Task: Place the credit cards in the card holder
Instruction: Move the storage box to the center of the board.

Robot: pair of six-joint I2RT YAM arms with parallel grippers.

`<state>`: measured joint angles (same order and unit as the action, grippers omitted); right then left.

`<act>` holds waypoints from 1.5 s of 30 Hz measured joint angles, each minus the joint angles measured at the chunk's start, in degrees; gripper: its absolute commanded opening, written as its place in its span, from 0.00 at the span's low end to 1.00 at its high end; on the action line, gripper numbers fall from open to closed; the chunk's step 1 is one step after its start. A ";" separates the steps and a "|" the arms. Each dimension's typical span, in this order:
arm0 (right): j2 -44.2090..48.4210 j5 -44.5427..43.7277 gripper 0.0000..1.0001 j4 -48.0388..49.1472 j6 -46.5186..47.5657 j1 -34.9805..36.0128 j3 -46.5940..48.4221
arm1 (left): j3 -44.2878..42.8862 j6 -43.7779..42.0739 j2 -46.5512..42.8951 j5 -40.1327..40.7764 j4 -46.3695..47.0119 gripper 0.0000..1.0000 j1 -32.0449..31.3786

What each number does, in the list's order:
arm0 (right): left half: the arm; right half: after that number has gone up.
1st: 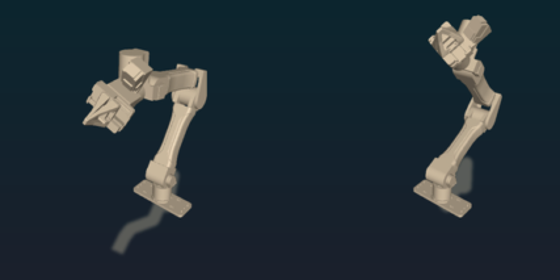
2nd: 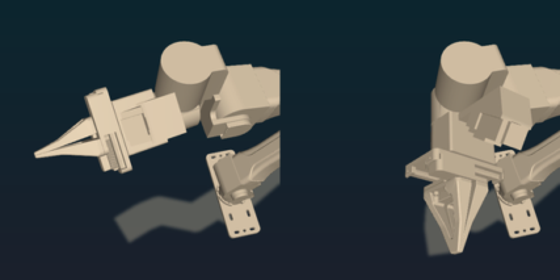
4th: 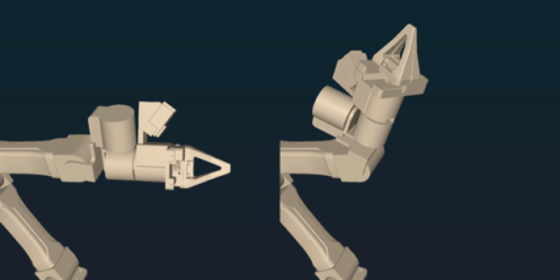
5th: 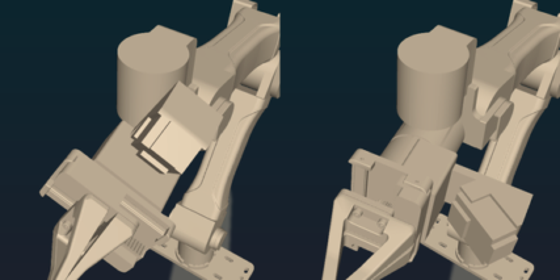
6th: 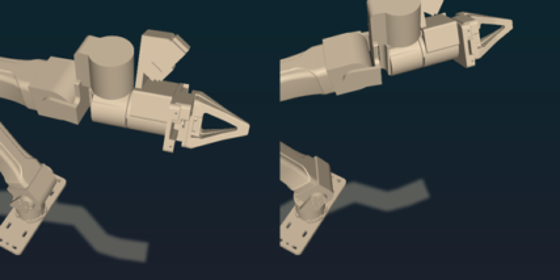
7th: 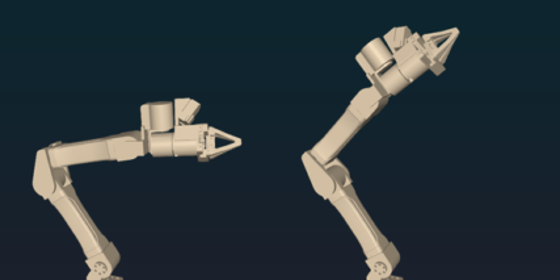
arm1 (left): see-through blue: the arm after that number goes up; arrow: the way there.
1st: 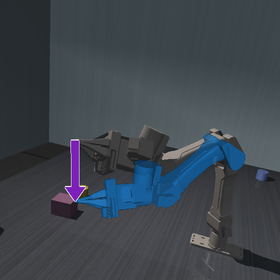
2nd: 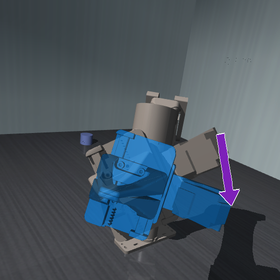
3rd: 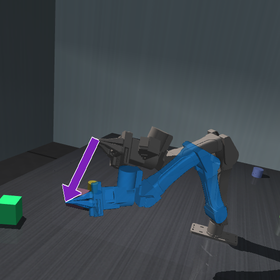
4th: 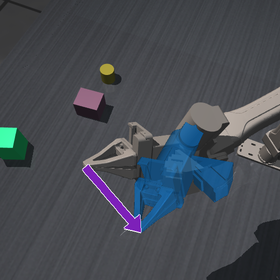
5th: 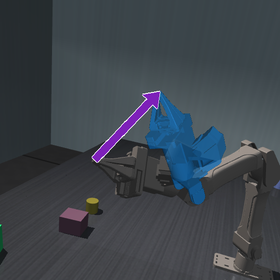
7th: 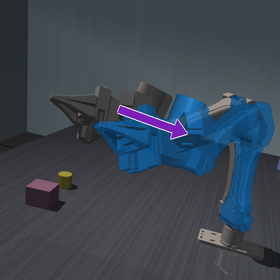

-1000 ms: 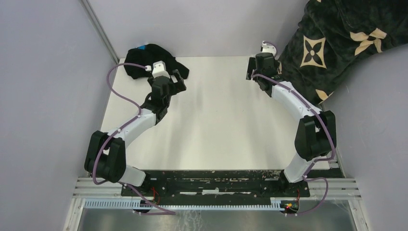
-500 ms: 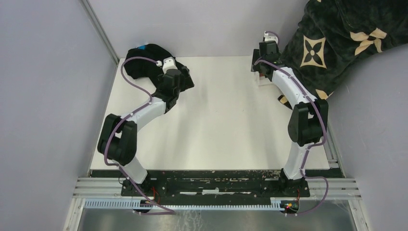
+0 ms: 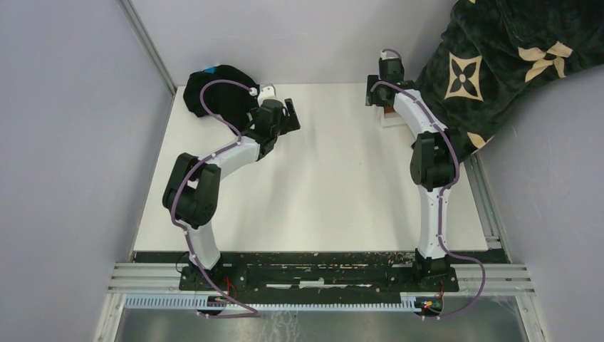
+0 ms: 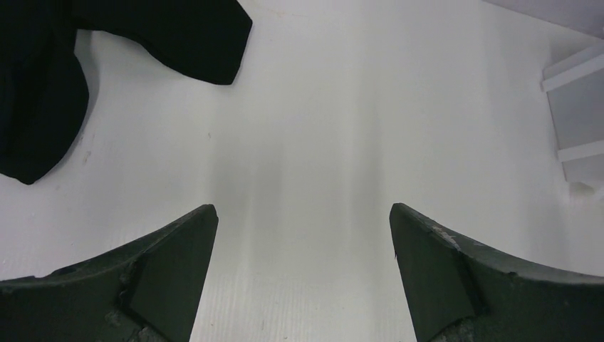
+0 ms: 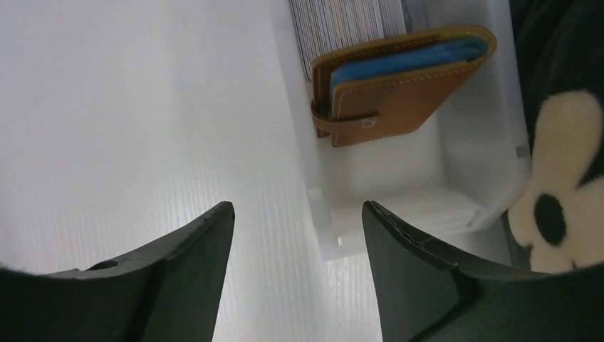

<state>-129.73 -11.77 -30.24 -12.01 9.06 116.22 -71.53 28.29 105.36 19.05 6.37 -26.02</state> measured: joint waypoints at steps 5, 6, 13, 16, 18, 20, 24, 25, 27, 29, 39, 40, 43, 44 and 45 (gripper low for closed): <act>-5.18 1.46 0.70 -2.08 0.61 -0.13 7.23 | -1.95 0.00 1.33 -0.13 0.37 0.97 -0.15; -5.99 1.64 0.69 -2.40 0.83 -0.15 8.35 | -2.34 0.00 1.66 -0.13 0.61 0.97 -0.15; -9.99 2.71 0.65 -5.20 1.84 -0.52 13.11 | -4.94 0.00 4.83 -0.13 1.49 0.97 -0.15; -10.67 3.04 0.61 -5.95 1.97 -0.81 13.11 | -5.11 0.00 5.57 -0.13 1.46 0.97 -0.15; -10.97 3.43 0.57 -6.45 2.05 -0.96 13.11 | -5.38 0.00 5.95 -0.13 1.44 0.96 -0.15; -11.13 4.04 0.51 -7.06 2.23 -0.98 13.11 | -5.70 0.00 6.19 -0.11 1.49 0.96 -0.15; -11.15 4.98 0.39 -7.19 2.54 -1.07 13.11 | -5.79 0.00 6.47 -0.11 1.57 0.96 -0.15; -11.15 5.22 0.37 -7.19 2.58 -1.09 13.11 | -5.77 0.00 6.47 -0.09 1.57 0.96 -0.15; -11.15 5.75 0.34 -7.19 2.71 -1.14 13.09 | -5.79 0.00 6.47 -0.07 1.60 0.96 -0.15; -11.15 6.19 0.31 -7.13 2.71 -1.20 12.96 | -5.77 0.00 6.47 -0.04 1.60 0.96 -0.15; -10.29 6.51 0.15 -6.32 3.78 -0.09 7.41 | -4.94 0.00 6.36 0.48 1.95 0.97 -0.15; -9.60 6.45 0.13 -6.23 4.24 0.20 6.32 | -4.63 0.00 6.29 0.57 1.90 0.97 -0.15; -7.39 6.10 0.07 -5.70 5.01 1.79 2.80 | -2.97 0.00 5.51 0.85 1.90 0.97 -0.13; -6.60 5.97 0.06 -5.46 5.16 2.43 1.46 | -2.29 0.02 5.01 0.98 1.88 0.97 -0.13; -5.77 5.92 0.03 -5.29 5.42 3.13 0.17 | -1.73 0.02 4.50 1.05 1.86 0.97 -0.13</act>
<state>-135.50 -5.85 -35.53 -6.59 12.19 116.40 -73.25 28.32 109.86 20.10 8.23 -26.15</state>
